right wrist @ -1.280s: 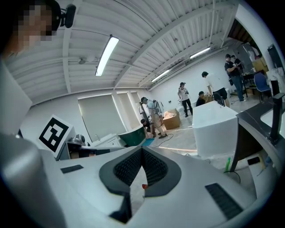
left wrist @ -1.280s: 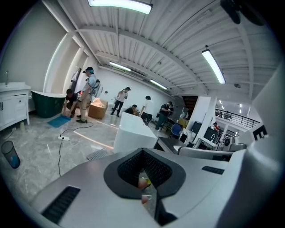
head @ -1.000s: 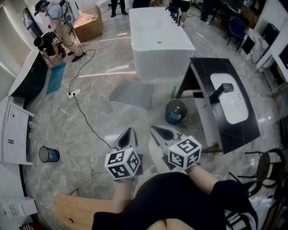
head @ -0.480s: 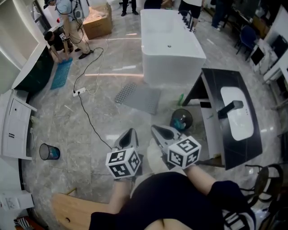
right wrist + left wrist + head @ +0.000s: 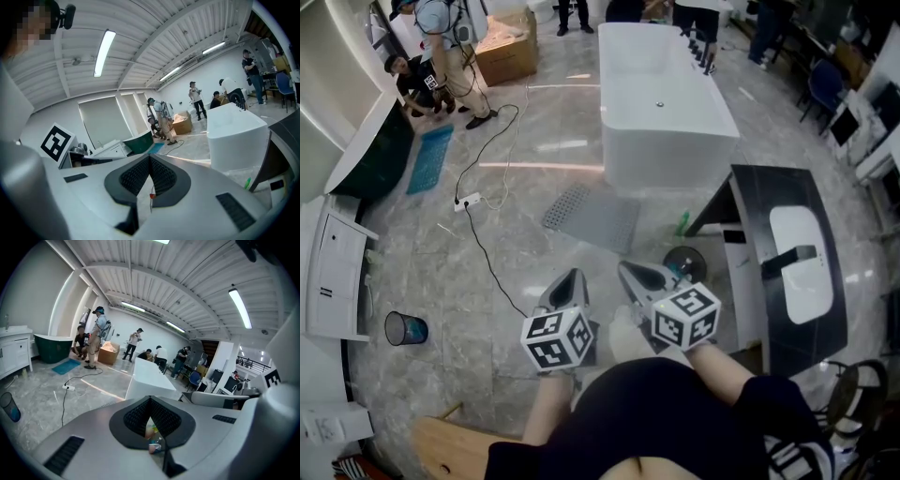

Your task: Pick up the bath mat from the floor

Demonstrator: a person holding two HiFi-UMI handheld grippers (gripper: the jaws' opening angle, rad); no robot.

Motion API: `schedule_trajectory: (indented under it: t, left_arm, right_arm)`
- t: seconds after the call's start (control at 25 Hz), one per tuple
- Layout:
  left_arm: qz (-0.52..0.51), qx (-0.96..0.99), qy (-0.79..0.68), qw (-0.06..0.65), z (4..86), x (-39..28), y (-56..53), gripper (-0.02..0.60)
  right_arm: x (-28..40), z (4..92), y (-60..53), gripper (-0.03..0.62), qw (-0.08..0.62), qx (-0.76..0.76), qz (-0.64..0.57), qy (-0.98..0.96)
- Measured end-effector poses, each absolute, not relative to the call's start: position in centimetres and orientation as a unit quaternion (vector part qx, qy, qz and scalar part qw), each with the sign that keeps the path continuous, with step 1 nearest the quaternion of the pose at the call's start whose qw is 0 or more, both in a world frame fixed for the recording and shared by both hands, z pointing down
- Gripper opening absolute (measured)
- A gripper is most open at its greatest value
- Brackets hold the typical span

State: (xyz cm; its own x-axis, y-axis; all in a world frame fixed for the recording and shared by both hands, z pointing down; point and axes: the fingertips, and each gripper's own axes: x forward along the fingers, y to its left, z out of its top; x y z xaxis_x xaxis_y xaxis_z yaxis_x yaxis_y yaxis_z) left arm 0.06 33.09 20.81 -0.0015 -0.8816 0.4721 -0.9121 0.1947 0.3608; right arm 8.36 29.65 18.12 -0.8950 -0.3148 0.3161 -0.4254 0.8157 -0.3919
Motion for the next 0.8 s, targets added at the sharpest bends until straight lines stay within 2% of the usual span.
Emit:
schedule_trajectory:
  t: [0.8]
  left_arm:
    - [0.034,0.64,-0.706,0.301,21.7,-4.2,18.4,-0.006]
  right_arm:
    - [4.3,19.2,14.7,0.011,0.114,0.203,0.224,-0.946]
